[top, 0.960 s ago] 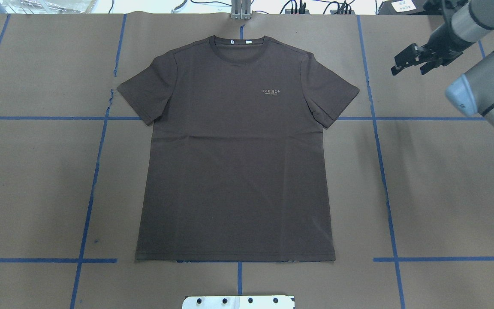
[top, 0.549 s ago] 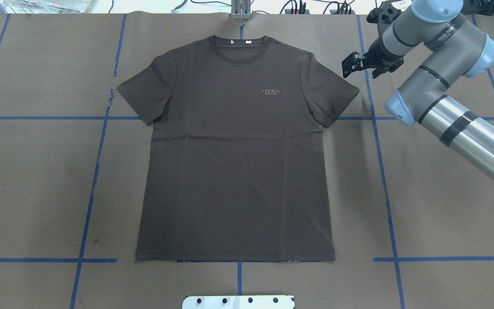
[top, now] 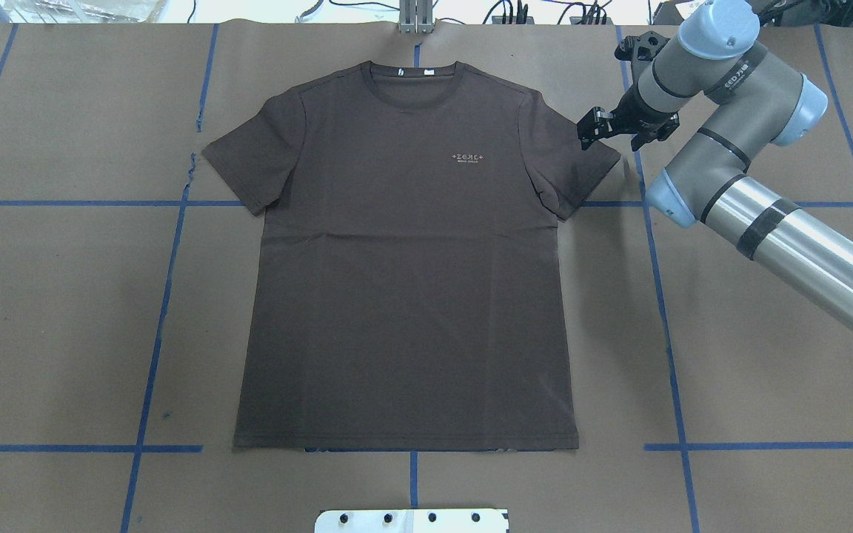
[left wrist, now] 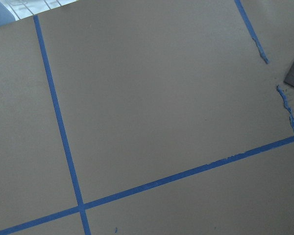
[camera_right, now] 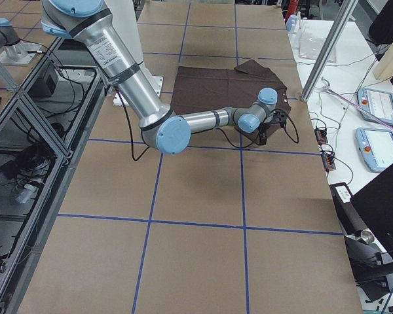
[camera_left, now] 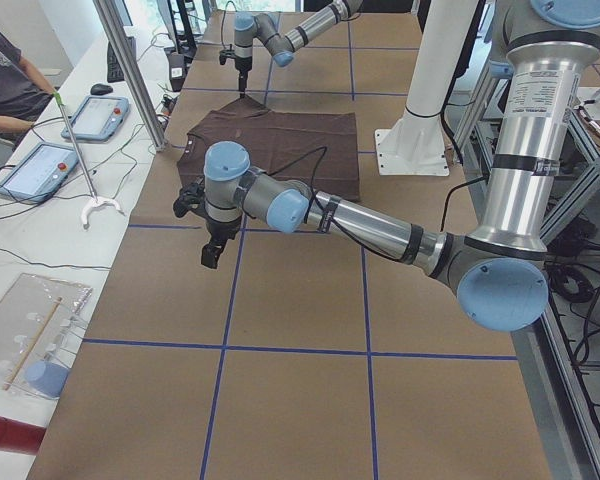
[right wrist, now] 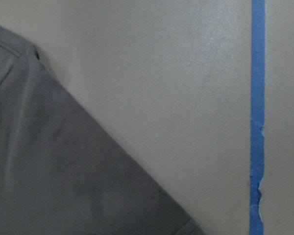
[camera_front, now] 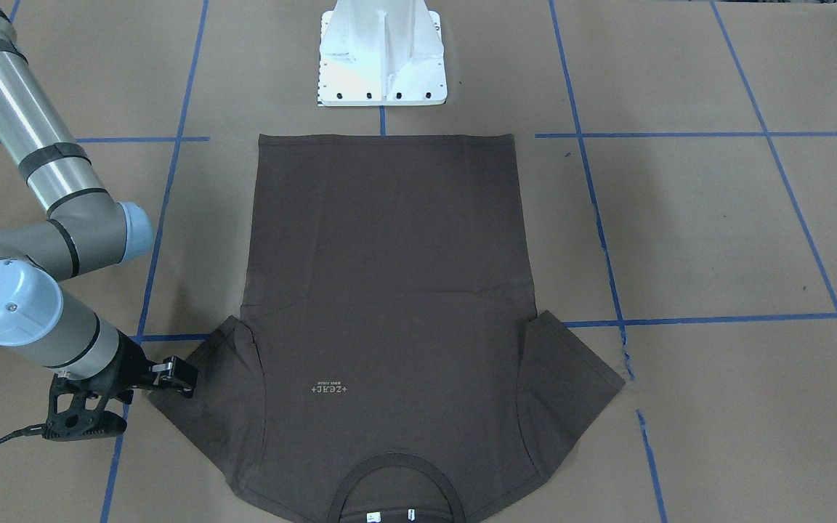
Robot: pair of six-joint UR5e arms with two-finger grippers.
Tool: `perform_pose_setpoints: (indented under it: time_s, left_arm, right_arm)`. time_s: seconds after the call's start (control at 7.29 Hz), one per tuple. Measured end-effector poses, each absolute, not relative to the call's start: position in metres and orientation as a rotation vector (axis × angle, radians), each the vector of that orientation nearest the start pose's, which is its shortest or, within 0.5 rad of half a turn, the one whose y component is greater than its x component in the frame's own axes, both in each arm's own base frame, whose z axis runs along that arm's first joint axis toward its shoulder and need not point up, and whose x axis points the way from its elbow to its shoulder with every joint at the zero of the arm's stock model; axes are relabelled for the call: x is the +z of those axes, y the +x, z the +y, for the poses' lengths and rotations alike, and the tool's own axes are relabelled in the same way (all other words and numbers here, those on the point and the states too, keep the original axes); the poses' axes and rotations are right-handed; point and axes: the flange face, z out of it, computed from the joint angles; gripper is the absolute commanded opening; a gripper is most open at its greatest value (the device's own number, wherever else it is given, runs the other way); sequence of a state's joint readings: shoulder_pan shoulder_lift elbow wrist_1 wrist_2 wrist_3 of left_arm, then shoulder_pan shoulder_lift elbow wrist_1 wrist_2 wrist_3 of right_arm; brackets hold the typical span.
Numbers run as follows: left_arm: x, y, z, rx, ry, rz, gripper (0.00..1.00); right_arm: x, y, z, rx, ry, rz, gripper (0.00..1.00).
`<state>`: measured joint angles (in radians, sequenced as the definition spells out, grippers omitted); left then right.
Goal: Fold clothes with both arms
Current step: 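Move the right gripper over the sleeve nearest it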
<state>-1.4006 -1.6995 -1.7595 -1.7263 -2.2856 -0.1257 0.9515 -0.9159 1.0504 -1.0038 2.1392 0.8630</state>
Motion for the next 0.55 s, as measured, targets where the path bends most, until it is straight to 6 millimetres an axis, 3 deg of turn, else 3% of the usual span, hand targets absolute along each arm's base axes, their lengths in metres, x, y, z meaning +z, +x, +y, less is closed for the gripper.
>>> perform_pose_setpoints:
  time_s: [0.55]
  left_arm:
    - [0.4828,0.0264,-0.5547,0.212,0.345,0.762,1.0]
  right_arm:
    - [0.4525,-0.393,-0.6778,0.025,0.123,-0.852,0.88]
